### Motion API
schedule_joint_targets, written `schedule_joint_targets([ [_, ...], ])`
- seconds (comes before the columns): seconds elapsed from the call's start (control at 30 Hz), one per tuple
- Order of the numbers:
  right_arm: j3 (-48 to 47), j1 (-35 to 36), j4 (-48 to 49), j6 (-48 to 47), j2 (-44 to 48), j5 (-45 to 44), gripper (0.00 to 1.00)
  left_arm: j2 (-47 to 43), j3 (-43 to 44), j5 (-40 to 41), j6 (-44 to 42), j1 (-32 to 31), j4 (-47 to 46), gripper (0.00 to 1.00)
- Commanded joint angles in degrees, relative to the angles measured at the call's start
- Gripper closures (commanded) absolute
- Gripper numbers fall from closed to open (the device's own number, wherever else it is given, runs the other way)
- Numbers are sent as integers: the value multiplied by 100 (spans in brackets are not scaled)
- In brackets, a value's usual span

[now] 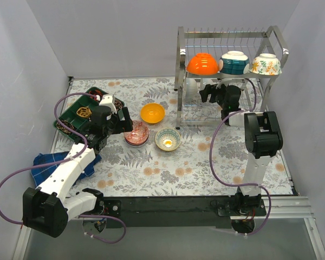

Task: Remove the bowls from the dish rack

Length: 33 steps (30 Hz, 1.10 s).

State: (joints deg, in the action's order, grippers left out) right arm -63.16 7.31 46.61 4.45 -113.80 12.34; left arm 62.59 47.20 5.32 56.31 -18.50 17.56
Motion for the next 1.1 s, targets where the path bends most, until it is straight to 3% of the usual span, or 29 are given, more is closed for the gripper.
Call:
schedule_joint_targets([
  [0.0,66,-10,647,-137,455,-390,86,-19,-71,-40,-59,13,-60,2],
  [0.33,628,-2,1043,-41,903,-856,94,-19,-79,-40,-59,13,-69,2],
  [0.57,1190,-2,1166,538,1377,-874,97,-27,-88,-154,-68,13,-86,2],
  [1.07,2518,-10,614,1839,3239,-408,98,-98,-106,-742,-94,22,-183,2],
])
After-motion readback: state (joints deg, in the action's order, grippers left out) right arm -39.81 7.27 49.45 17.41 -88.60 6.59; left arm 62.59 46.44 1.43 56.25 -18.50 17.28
